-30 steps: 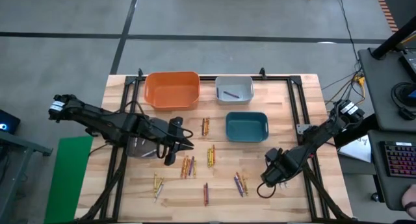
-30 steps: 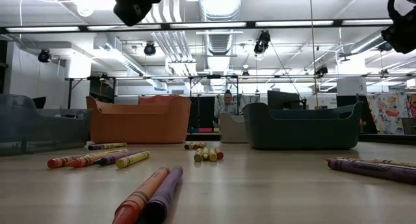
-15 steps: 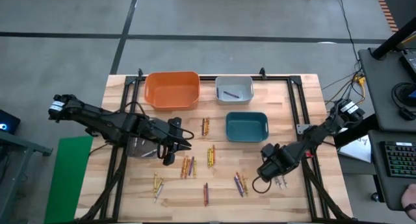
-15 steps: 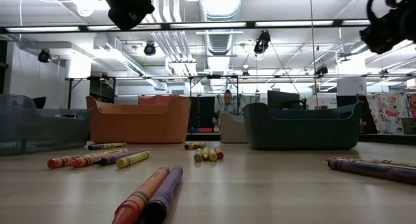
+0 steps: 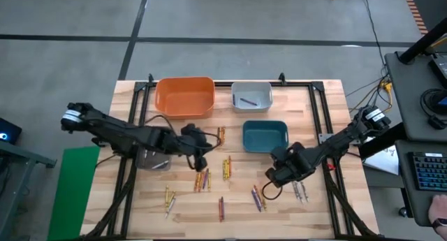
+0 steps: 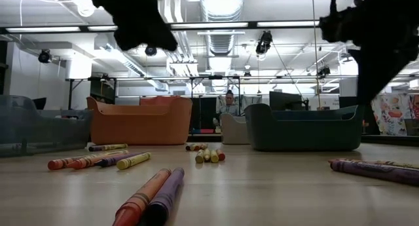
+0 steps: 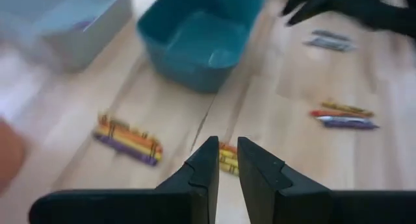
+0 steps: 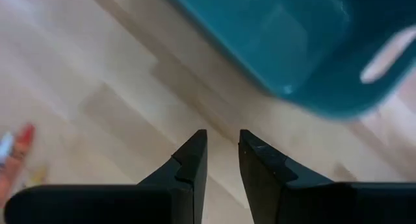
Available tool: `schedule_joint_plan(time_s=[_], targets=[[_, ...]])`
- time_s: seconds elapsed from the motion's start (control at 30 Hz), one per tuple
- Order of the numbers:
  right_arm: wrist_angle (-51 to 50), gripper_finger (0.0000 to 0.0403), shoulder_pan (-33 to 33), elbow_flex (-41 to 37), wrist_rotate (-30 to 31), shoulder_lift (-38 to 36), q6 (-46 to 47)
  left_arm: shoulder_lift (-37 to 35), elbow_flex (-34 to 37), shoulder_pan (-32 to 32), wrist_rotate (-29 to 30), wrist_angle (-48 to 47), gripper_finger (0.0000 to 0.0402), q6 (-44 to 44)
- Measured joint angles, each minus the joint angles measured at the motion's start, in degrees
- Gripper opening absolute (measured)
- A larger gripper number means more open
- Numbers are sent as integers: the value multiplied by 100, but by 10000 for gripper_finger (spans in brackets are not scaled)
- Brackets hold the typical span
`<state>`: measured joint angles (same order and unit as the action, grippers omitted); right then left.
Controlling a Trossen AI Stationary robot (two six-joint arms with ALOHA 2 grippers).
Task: Sort crayons
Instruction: Put the yellow crayon into the orange bin
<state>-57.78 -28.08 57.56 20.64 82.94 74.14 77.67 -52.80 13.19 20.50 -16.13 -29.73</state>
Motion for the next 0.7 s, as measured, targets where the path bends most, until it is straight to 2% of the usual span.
schedule_joint_plan(time_s=[0.2,0.37,0.5,0.7], targets=[[844,67,8,0,606,-8,-812,501,-4,-44,-71,-492,39,-1336],[1347,59,11,0,645,-103,-1619,797,-366,-237,-114,-1899,39,-2242],[1540,59,26,0,757,-194,-2019,1114,-484,-460,-25,-2601,39,-2337],[1647,59,26,0,957,-279,-2238,1554,-494,-952,-35,-2748,39,-2396]])
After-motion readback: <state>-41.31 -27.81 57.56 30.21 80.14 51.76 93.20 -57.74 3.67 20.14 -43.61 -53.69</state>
